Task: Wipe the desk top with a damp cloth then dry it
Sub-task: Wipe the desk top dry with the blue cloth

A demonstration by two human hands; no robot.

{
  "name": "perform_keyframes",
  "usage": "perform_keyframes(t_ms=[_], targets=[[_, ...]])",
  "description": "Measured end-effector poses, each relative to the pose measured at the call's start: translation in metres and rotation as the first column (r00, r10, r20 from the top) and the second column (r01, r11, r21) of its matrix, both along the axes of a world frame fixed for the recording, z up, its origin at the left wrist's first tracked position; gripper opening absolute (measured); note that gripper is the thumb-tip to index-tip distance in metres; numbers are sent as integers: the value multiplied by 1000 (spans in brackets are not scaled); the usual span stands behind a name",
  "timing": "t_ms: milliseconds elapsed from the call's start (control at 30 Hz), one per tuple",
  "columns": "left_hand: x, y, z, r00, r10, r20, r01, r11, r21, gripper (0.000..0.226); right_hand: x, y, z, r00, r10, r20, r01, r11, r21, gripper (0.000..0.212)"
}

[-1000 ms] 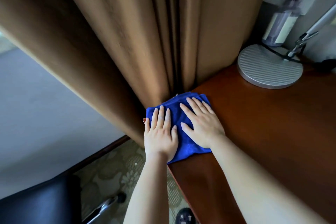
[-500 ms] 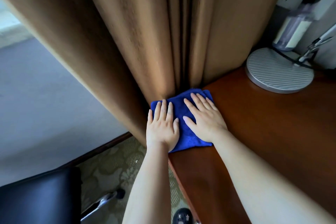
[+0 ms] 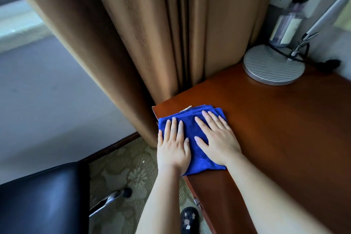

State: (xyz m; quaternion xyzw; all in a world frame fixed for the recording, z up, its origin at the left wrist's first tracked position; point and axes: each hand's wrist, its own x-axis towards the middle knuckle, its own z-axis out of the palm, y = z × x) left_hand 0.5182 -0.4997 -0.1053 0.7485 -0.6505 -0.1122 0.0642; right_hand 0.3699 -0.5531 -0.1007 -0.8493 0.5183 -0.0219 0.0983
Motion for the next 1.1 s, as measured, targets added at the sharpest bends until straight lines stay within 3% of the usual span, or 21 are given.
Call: perform_keyframes(t_ms=[433, 733, 1100], targets=[[20, -66, -3, 999, 11, 47, -8, 999, -48, 82, 26, -69, 1, 1000, -3, 1, 3, 999, -38, 83], [30, -114, -3, 1000, -12, 3, 13, 998, -68, 82, 39, -113, 1, 999, -46, -19, 45, 998, -52, 85], [22, -67, 3, 991, -134, 17, 134, 989, -58, 84, 16, -52, -1, 996, -88, 6, 88, 995, -46, 81]])
